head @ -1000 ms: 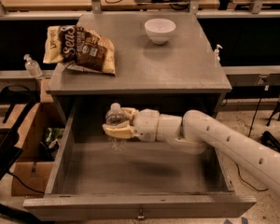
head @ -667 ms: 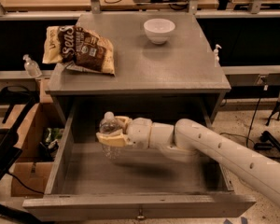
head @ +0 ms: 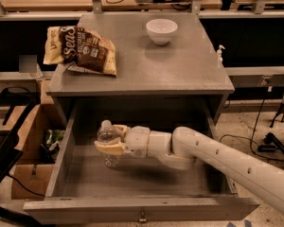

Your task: Place water bottle into top drawer

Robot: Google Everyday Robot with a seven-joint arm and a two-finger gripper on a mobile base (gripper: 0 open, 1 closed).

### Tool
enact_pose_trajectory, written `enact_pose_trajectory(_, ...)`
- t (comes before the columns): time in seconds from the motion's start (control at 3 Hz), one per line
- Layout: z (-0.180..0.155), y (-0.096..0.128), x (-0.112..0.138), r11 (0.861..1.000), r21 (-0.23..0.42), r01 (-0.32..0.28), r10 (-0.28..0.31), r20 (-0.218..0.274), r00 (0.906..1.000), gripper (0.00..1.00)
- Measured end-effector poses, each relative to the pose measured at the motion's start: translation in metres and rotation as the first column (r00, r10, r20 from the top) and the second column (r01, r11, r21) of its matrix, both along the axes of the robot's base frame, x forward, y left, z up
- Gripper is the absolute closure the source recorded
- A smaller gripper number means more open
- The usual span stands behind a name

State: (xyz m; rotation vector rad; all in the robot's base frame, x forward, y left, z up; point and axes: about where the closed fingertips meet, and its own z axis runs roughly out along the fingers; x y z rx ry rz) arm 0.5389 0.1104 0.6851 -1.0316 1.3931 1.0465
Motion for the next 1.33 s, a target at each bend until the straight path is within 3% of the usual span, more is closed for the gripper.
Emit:
enact_pose_trajectory(0.33,0.0051,0.0000,0.0000,1.000,0.000,0.000,0.000,0.000,1.0000,0.85)
enact_pose_trajectory(1.33,0.0067,0.0002,-0.0001,1.000,0.000,0.000,0.000,0.000,1.0000,0.15)
